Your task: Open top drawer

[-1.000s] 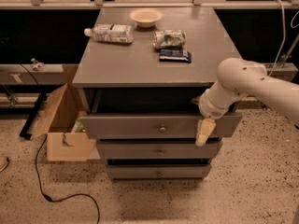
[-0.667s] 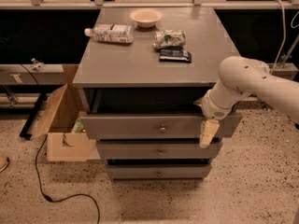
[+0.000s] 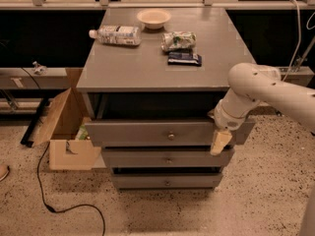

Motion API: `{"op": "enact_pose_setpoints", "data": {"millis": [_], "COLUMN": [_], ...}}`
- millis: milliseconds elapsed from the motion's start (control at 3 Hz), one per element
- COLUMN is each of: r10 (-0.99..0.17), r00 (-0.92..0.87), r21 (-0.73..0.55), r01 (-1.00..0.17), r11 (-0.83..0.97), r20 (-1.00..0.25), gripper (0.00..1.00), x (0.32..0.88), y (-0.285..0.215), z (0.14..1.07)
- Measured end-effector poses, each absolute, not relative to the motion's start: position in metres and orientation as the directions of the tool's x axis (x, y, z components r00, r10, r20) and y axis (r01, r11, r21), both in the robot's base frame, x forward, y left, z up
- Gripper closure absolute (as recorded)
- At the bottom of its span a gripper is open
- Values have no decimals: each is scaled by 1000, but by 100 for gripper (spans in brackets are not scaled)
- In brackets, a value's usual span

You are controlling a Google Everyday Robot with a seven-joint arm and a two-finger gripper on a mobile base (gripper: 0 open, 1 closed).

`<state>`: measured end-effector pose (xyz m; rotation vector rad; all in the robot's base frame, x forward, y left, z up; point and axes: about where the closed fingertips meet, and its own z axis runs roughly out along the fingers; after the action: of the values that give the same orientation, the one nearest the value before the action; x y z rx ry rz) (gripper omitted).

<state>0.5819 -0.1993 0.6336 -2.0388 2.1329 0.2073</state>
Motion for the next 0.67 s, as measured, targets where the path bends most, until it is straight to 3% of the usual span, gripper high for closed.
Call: {"op": "enact_pose_setpoints", "data": {"millis": [333,667], "r10": [-975,-976], "r00": [-45,-40], "r21": [-30,-31], "r01": [-998,-998], "r11": [52,48], "r20": [-216,-214], "gripper": [49,80], "x": [574,567], "y": [-202,-201], "z": [637,643]}}
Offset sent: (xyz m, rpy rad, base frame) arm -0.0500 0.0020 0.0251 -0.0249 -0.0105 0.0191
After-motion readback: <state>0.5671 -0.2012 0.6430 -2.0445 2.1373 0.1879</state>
